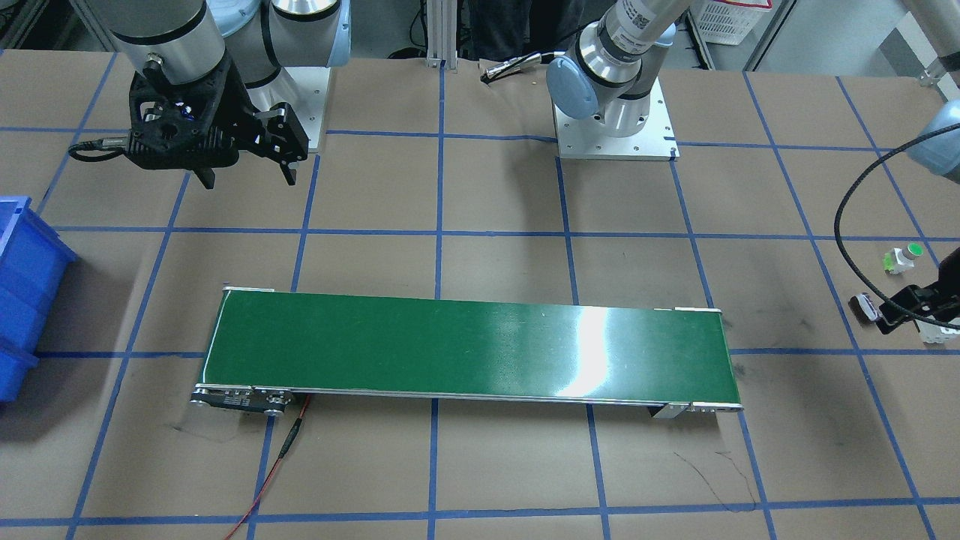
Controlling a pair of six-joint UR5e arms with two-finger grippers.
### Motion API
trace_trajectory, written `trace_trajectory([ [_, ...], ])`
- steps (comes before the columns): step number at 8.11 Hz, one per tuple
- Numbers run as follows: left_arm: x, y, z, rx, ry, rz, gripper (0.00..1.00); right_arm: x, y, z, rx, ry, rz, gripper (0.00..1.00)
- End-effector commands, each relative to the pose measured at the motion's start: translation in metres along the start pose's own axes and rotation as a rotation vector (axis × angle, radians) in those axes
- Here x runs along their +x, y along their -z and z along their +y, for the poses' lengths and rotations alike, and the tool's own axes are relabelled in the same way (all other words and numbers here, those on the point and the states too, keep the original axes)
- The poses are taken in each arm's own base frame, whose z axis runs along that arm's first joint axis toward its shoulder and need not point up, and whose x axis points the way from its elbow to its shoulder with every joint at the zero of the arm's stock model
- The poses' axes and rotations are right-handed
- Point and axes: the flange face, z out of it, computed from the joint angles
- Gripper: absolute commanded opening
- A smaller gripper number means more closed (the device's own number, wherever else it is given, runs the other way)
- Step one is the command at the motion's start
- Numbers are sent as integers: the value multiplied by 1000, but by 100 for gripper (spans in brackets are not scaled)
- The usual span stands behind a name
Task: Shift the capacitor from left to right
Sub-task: 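Move the left gripper outward to the black capacitor beside the table edge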
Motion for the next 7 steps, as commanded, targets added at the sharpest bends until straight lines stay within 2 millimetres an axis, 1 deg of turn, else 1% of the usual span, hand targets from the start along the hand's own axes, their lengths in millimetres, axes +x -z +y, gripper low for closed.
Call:
trace_trajectory([
  [1,-53,-69,11,-40,121,23,100,0,0,0,0,-1,0,100],
  [2,-59,-86,15,-65,150,35,100,0,0,0,-2,0,0,100],
  [3,-60,-93,16,-76,184,38,100,0,0,0,0,-1,0,100],
  [4,-63,-93,19,-96,256,8,100,0,0,0,-2,2,0,100],
  [5,-65,-95,22,-124,277,-25,100,0,0,0,-2,0,0,100],
  [7,-53,-117,39,-178,272,3,100,0,0,0,-2,2,0,100],
])
